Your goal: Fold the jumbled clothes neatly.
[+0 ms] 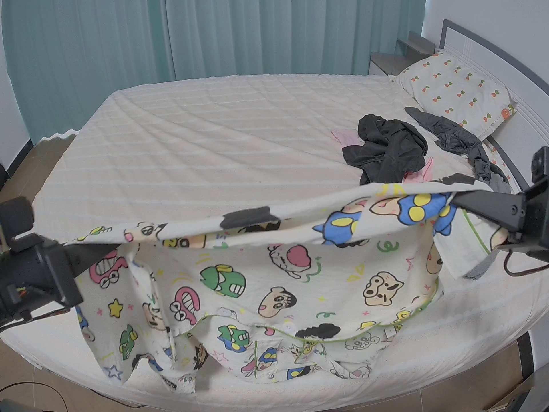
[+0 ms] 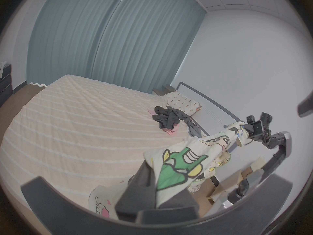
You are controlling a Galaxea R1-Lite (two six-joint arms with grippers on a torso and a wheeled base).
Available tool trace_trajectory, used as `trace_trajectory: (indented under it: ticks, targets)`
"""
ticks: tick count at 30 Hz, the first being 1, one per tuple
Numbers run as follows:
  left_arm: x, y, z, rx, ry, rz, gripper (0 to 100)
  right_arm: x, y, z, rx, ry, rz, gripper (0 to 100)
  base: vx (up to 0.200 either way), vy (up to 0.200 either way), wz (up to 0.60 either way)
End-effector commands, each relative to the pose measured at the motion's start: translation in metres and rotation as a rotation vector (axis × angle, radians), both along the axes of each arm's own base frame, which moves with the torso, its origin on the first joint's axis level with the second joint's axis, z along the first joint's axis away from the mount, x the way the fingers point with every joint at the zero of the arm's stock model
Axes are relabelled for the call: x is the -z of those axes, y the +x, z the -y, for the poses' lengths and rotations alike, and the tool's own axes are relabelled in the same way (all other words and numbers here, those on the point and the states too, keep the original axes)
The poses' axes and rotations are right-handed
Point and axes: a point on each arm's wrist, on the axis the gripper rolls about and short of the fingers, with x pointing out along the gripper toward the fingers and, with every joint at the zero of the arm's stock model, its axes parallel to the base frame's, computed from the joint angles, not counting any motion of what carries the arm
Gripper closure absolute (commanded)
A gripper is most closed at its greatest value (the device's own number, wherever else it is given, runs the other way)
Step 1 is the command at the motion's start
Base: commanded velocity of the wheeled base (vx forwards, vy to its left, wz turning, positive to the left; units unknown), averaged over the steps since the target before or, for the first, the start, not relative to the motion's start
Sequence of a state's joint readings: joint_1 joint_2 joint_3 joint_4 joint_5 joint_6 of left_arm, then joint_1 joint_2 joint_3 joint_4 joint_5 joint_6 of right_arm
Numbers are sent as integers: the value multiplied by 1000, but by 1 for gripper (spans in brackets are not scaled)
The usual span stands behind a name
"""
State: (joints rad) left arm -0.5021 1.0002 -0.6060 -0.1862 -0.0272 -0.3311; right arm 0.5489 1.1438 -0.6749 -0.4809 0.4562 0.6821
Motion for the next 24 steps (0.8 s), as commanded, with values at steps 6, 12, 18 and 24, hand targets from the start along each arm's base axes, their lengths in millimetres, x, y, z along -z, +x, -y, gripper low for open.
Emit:
trace_trajectory:
  ticks: [6,12,18,24]
  targets:
    - [64,151,30,-164,69,-175,100,72,125,-28,149,-111,-135,100,0,0,0]
    - [98,223,42,-212,75,-203,100,105,196,-42,237,-120,-148,100,0,0,0]
    - [120,291,46,-296,65,-170,0,128,248,-53,285,-113,-132,100,0,0,0]
    - [136,347,41,-443,-6,-91,0,153,290,-59,366,-114,-125,0,0,0,0]
